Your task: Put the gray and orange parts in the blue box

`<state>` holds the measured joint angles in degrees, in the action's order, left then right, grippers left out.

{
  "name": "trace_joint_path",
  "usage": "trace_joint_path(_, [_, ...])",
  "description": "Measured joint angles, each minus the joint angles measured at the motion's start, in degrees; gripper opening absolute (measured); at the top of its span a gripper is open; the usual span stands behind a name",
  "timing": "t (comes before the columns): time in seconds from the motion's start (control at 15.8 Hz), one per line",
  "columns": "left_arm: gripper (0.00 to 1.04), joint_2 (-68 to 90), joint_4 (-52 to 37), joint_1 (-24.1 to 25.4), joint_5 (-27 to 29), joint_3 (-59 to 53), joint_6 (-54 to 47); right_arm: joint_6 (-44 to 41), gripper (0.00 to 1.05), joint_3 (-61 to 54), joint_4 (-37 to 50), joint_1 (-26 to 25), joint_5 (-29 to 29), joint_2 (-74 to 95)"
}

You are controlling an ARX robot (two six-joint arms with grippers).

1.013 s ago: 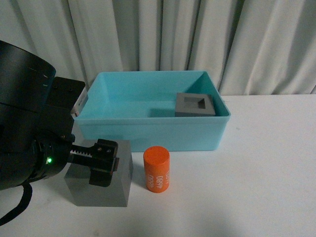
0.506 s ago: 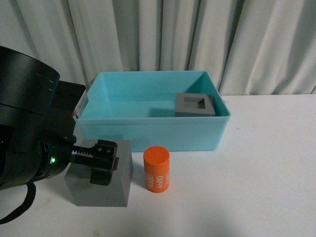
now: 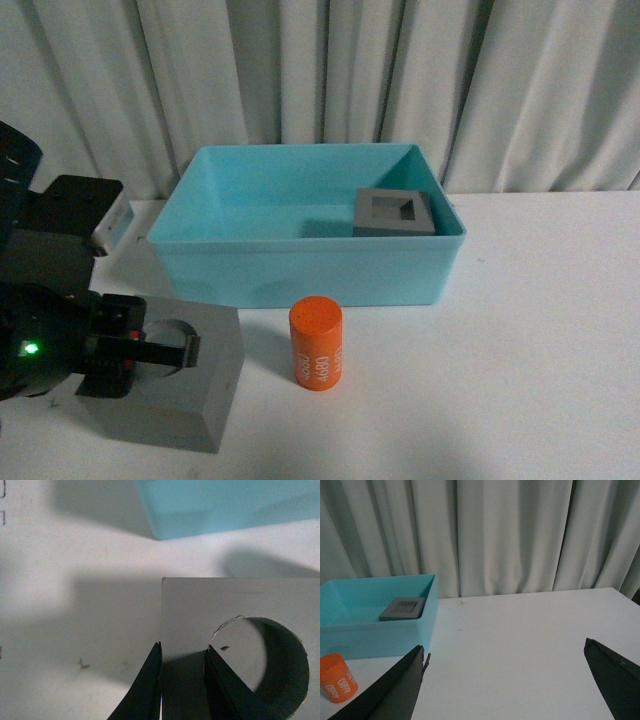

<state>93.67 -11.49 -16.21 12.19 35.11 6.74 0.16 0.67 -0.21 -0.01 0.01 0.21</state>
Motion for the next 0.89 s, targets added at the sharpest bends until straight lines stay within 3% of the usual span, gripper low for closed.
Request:
trace_joint_path(0.25, [0.19, -13.0, 10.05, 2.05, -2.47, 2.1, 2.1, 0.0, 0.98, 0.0, 0.0, 0.0, 0.0, 0.0])
trace_joint_path(0.7, [0.19, -18.1, 14.6, 2.05, -4.57, 10.25, 3.61, 0.0, 0.98, 0.0, 0.0, 0.0, 0.0, -0.02])
trace_joint_path(0.89, [0.18, -14.25, 14.51, 1.9, -5.49, 19.54, 4.0, 0.0, 0.98, 0.0, 0.0, 0.0, 0.0, -0.02])
